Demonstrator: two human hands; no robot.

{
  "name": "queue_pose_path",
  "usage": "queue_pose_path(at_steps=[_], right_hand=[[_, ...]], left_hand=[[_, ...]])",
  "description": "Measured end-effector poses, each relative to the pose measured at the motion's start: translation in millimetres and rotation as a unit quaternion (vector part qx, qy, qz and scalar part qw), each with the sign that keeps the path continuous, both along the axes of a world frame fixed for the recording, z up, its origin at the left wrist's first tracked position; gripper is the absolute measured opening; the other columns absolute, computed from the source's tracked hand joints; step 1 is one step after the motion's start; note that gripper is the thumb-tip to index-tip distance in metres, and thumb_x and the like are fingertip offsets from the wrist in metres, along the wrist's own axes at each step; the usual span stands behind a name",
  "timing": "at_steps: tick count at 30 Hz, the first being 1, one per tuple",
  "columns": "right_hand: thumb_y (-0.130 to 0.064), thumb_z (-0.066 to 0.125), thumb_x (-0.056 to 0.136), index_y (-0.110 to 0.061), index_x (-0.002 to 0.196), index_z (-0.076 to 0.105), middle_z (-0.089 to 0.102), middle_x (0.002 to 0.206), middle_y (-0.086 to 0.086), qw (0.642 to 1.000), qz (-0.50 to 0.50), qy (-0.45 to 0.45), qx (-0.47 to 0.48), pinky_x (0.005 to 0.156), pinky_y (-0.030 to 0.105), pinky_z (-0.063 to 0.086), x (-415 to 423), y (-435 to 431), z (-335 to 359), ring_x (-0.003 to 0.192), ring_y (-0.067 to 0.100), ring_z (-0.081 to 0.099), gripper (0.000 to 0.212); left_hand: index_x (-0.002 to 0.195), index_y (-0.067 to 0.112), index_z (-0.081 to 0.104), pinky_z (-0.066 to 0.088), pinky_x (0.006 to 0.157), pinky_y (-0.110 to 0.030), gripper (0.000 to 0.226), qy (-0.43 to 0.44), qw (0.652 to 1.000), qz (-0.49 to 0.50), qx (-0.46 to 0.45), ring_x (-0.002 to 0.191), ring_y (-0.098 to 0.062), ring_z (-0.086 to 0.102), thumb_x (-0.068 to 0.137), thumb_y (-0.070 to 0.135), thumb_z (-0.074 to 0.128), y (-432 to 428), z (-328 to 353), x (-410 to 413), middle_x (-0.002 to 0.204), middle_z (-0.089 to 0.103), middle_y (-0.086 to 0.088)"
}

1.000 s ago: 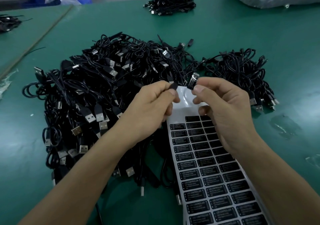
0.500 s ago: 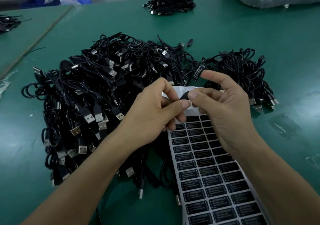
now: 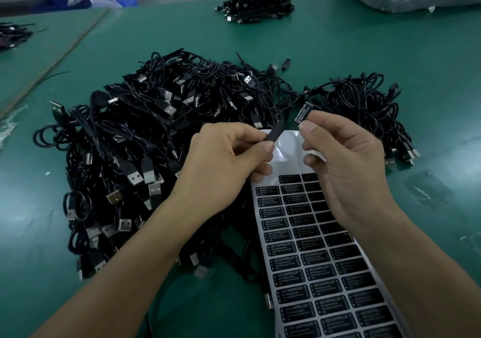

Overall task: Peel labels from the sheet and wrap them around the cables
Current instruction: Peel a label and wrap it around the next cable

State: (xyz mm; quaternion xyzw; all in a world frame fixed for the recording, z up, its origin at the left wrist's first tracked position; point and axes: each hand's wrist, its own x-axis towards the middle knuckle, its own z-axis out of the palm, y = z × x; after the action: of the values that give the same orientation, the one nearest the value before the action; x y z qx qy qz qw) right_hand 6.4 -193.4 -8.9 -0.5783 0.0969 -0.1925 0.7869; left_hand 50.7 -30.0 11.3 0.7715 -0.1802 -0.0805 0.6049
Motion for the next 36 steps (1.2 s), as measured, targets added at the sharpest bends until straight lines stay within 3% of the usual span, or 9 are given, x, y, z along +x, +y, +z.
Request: queue_pose_path(at_steps=[4, 7, 12, 23, 28, 36], right_hand=[[-0.025, 0.078, 0.069, -0.025, 0.075, 0.080, 0.069, 0.072, -0.004, 0.999, 0.044, -0.001, 0.018, 0.059, 0.020, 0.048, -2.7, 3.2, 3.8, 0.068, 0.008, 0.061, 0.006], [-0.024, 0.077, 0.071, -0.023, 0.076, 0.080, 0.071, 0.072, -0.001, 0.998, 0.063, 0.016, 0.000, 0.059, 0.020, 0.048, -3.2, 4.8, 3.1, 0.065, 0.008, 0.062, 0.006], [-0.005, 0.072, 0.086, -0.013, 0.085, 0.074, 0.070, 0.068, 0.002, 0.997, 0.074, 0.027, -0.021, 0.058, 0.018, 0.049, -4.0, 6.8, 1.8, 0.063, 0.008, 0.063, 0.008], [-0.008, 0.077, 0.082, -0.022, 0.075, 0.078, 0.067, 0.067, 0.000, 0.997, 0.050, 0.036, -0.037, 0.057, 0.021, 0.047, -3.4, 6.7, 3.9, 0.063, 0.010, 0.060, 0.016], [-0.010, 0.076, 0.083, -0.021, 0.074, 0.079, 0.066, 0.065, -0.003, 0.997, 0.057, 0.045, -0.022, 0.057, 0.020, 0.046, -3.8, 7.8, 4.9, 0.064, 0.007, 0.058, 0.014], [-0.005, 0.076, 0.082, -0.021, 0.073, 0.078, 0.070, 0.066, 0.006, 0.997, 0.065, 0.045, -0.016, 0.053, 0.018, 0.047, -5.6, 7.9, 6.1, 0.059, 0.011, 0.063, 0.018]], left_hand=[[0.096, 0.013, 0.071, 0.058, 0.061, -0.022, 0.010, 0.085, 0.995, -0.025, -0.049, 0.070, -0.019, 0.075, 0.096, 0.007, 0.063, -2.3, 3.2, -2.2, 0.080, 0.077, -0.009], [0.103, 0.009, 0.071, 0.058, 0.062, -0.022, 0.012, 0.110, 0.992, -0.039, -0.047, 0.072, -0.019, 0.076, 0.097, 0.006, 0.062, -2.3, 3.9, -3.2, 0.082, 0.077, -0.011], [0.099, 0.010, 0.071, 0.059, 0.064, -0.023, 0.008, 0.126, 0.990, -0.046, -0.052, 0.076, -0.021, 0.076, 0.095, 0.007, 0.065, -2.8, 4.7, -4.6, 0.080, 0.077, -0.010], [0.103, 0.005, 0.068, 0.063, 0.072, -0.033, 0.015, 0.141, 0.987, -0.066, -0.052, 0.080, -0.029, 0.076, 0.088, 0.002, 0.072, -2.9, 5.9, -4.1, 0.084, 0.077, -0.014], [0.101, 0.004, 0.068, 0.060, 0.065, -0.024, 0.013, 0.153, 0.984, -0.060, -0.066, 0.076, -0.023, 0.077, 0.089, 0.002, 0.070, -4.1, 5.1, -5.6, 0.082, 0.077, -0.015], [0.106, 0.004, 0.066, 0.060, 0.066, -0.023, 0.014, 0.158, 0.983, -0.056, -0.073, 0.079, -0.023, 0.077, 0.092, 0.003, 0.067, -4.6, 4.1, -7.3, 0.085, 0.077, -0.015]])
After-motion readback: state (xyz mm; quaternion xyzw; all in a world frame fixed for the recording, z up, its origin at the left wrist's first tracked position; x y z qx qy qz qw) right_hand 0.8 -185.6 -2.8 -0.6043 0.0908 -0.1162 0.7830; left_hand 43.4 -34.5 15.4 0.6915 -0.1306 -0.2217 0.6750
